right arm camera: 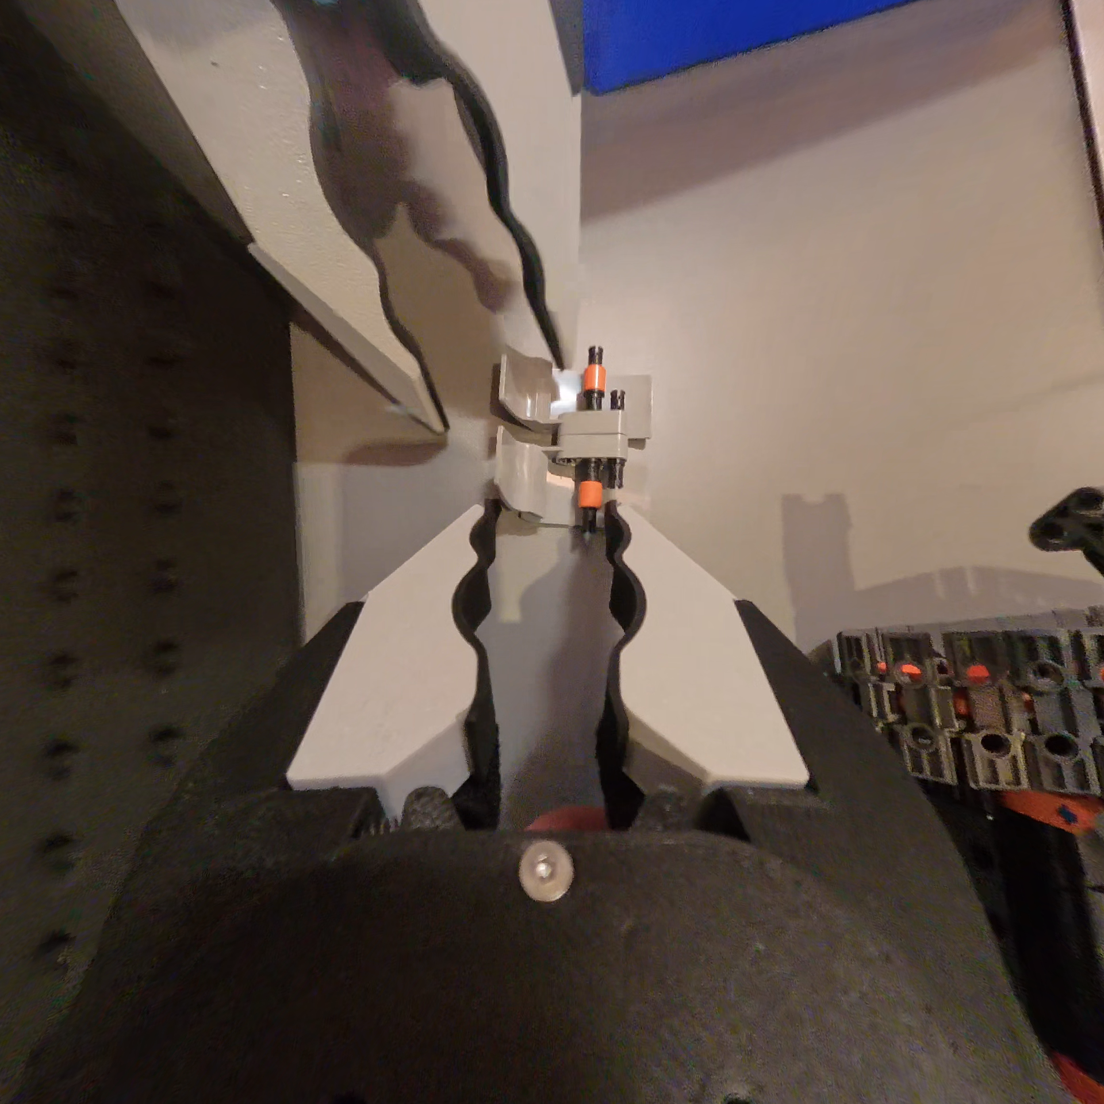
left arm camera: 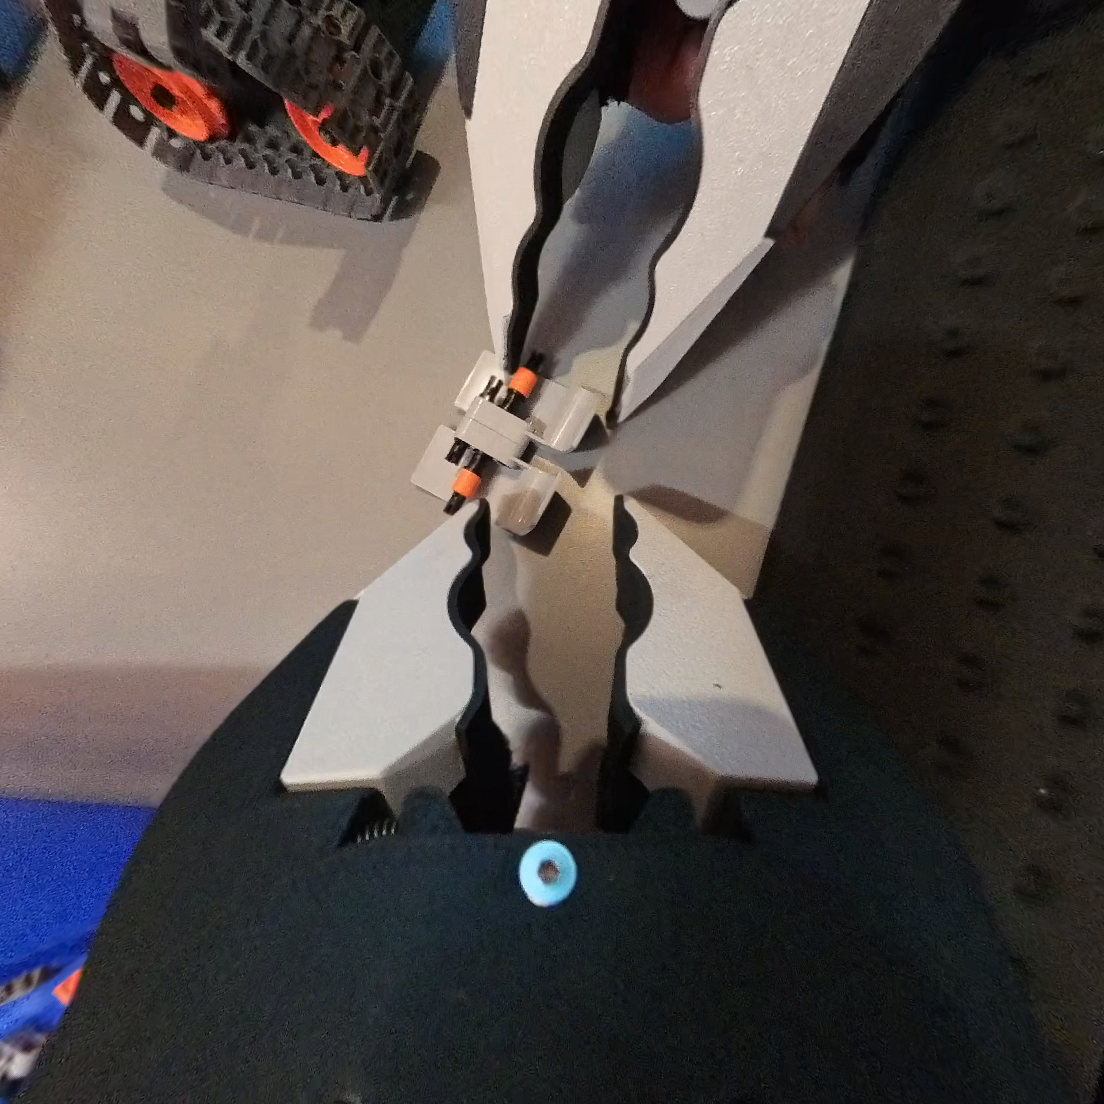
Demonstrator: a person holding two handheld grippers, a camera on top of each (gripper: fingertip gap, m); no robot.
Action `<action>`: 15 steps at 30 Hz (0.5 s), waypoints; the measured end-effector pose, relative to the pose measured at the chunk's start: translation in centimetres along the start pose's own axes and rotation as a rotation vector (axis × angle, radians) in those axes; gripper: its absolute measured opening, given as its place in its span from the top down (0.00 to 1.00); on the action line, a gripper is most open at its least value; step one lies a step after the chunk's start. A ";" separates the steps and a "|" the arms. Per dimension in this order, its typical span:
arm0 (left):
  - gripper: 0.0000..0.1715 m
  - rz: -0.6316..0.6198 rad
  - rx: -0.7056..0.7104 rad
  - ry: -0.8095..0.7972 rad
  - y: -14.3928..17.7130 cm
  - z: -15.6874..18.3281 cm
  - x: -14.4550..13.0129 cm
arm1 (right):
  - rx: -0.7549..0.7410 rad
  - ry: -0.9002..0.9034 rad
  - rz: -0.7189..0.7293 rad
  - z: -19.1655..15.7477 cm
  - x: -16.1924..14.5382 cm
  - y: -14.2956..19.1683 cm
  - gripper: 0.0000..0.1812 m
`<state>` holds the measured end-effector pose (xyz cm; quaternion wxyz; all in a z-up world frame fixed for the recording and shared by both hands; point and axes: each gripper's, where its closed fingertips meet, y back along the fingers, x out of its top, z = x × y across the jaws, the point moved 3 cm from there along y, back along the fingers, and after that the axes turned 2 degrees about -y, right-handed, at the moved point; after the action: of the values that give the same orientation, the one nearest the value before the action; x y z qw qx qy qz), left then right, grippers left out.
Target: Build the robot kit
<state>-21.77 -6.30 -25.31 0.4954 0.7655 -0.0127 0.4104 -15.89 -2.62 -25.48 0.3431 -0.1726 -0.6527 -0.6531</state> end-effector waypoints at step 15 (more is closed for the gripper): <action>0.88 0.188 0.163 -0.111 6.1 -0.5 2.1 | 0.127 -0.057 0.221 0.4 0.5 3.5 0.82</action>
<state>-23.27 -8.26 -19.30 0.3893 0.8202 -0.0787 0.4116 -13.95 -2.01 -22.57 0.4047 -0.2396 -0.6792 -0.5635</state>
